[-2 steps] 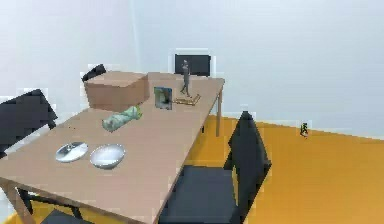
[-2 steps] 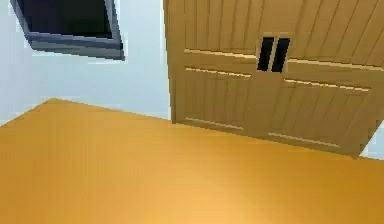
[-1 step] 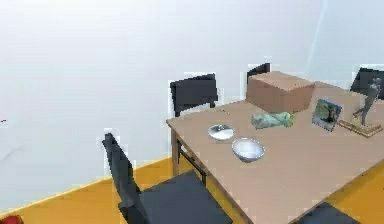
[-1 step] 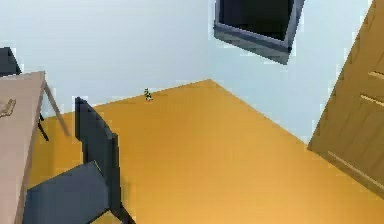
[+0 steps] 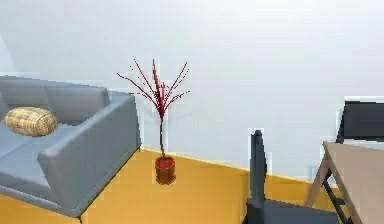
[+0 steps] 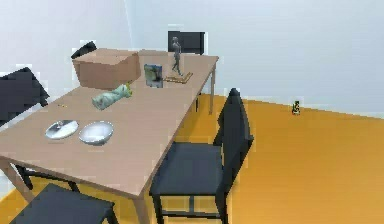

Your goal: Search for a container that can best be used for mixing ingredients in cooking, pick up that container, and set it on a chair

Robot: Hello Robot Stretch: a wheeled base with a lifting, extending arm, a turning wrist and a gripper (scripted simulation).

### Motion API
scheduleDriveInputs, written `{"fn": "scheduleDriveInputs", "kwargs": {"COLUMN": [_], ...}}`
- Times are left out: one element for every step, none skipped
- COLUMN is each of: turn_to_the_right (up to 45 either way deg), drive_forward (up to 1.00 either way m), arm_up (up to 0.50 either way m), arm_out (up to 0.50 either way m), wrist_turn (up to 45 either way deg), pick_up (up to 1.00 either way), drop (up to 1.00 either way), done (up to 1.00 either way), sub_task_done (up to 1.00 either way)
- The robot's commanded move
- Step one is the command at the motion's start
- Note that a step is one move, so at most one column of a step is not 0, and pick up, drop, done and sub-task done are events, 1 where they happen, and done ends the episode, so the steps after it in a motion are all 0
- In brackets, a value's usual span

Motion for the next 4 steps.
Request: {"fn": "scheduleDriveInputs", "kwargs": {"turn_to_the_right": [-24.0,0.0,0.0,0.0], "drive_forward": [0.0,0.0,0.0,0.0], "arm_up": [0.0,0.5,0.38,0.0], "arm_out": [0.0,0.0,0.0,0.5], "wrist_turn": [0.0,0.0,0.0,0.0], "pick_up": [0.0,0.0,0.0,0.0], "drop": [0.0,0.0,0.0,0.0], "done": [0.0,0.0,0.0,0.0], "sub_task_done": [0.0,0.0,0.0,0.0]}}
